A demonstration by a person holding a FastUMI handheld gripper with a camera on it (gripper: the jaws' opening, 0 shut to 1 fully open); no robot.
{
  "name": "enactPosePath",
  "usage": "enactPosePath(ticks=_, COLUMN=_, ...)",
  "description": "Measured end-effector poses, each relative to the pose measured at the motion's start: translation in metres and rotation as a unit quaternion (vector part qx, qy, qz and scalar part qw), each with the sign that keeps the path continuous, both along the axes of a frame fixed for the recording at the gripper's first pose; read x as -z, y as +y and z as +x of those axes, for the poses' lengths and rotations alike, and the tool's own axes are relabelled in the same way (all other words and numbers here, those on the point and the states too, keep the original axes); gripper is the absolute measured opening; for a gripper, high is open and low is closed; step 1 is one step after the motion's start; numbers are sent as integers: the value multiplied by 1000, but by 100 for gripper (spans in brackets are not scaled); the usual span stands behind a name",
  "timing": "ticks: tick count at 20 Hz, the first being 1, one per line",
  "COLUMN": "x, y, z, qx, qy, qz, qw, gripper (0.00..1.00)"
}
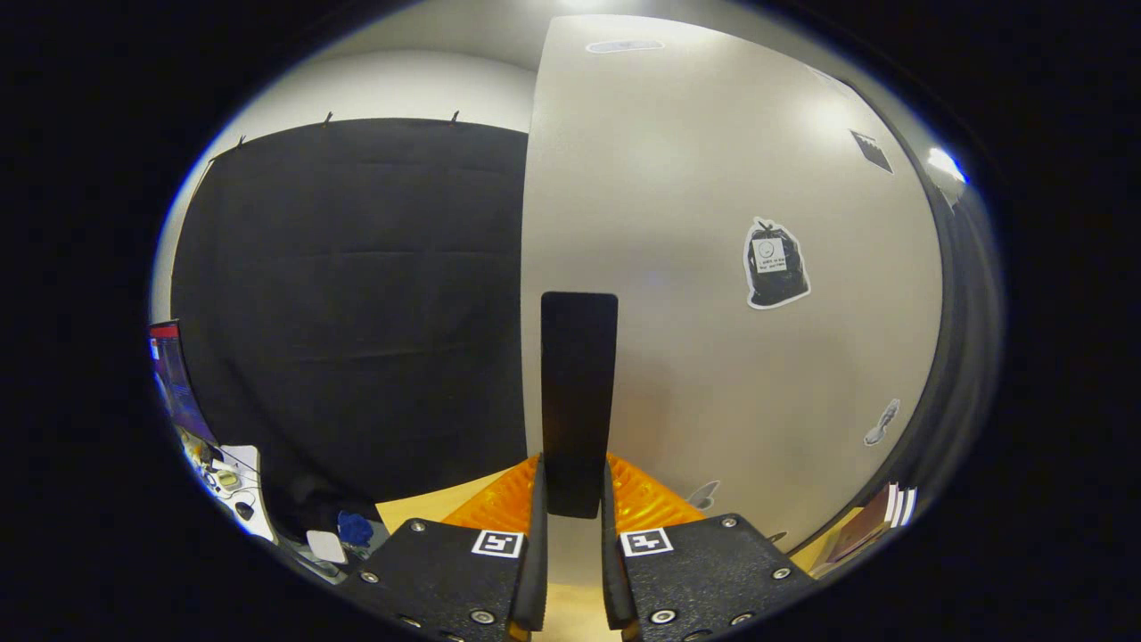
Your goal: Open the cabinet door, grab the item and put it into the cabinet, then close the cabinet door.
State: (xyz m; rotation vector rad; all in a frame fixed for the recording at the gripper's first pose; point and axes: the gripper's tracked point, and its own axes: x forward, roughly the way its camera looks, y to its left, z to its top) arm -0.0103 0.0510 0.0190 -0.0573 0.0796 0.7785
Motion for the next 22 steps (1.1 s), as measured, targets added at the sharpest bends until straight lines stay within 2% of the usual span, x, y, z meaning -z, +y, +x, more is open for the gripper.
enactPosePath(ticks=5, x=1, y=-19, z=-11, qx=-40, qy=0, qz=3, qw=999, gripper=26)
enactPosePath(ticks=11, x=4, y=-48, z=-15, qx=-61, qy=1, qz=10, qw=998, gripper=25)
enactPosePath(ticks=22, x=14, y=-121, z=-46, qx=-16, qy=6, qz=21, qw=1000, gripper=27)
